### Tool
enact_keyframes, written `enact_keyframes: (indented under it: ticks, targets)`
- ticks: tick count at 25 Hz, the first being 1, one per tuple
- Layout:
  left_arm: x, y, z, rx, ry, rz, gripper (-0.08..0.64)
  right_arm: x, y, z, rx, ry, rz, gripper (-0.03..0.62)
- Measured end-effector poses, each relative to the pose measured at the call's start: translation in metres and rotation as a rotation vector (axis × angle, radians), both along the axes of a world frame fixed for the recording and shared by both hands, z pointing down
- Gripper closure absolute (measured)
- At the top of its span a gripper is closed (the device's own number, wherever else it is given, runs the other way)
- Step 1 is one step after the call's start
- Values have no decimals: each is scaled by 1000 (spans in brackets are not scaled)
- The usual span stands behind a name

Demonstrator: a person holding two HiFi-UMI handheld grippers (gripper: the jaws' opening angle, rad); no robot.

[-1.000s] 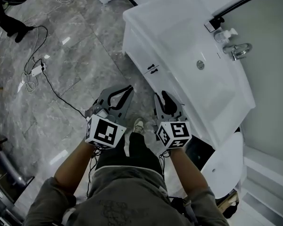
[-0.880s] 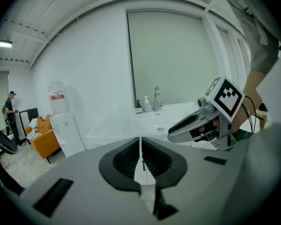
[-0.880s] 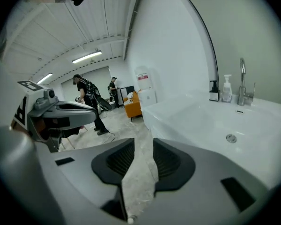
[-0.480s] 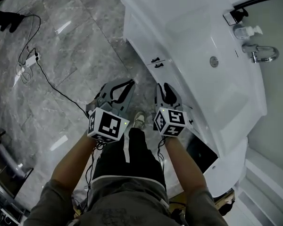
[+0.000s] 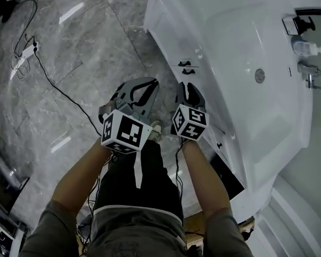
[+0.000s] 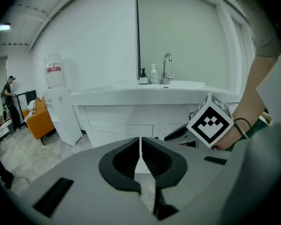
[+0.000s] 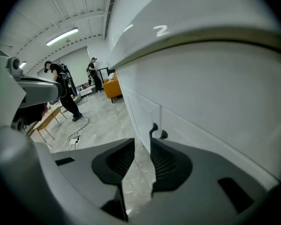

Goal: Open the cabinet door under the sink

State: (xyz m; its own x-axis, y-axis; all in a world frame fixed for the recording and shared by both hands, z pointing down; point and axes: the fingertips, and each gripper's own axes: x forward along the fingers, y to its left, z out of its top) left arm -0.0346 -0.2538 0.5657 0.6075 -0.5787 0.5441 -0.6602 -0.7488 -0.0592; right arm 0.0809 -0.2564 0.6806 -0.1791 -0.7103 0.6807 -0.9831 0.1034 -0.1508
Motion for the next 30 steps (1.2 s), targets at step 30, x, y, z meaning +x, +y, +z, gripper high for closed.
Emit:
enact_keyframes:
  ticks: [30]
  targets:
    - [-25,-19,83,-77,28,-138,532,26,-48,75,-32,87,253,543]
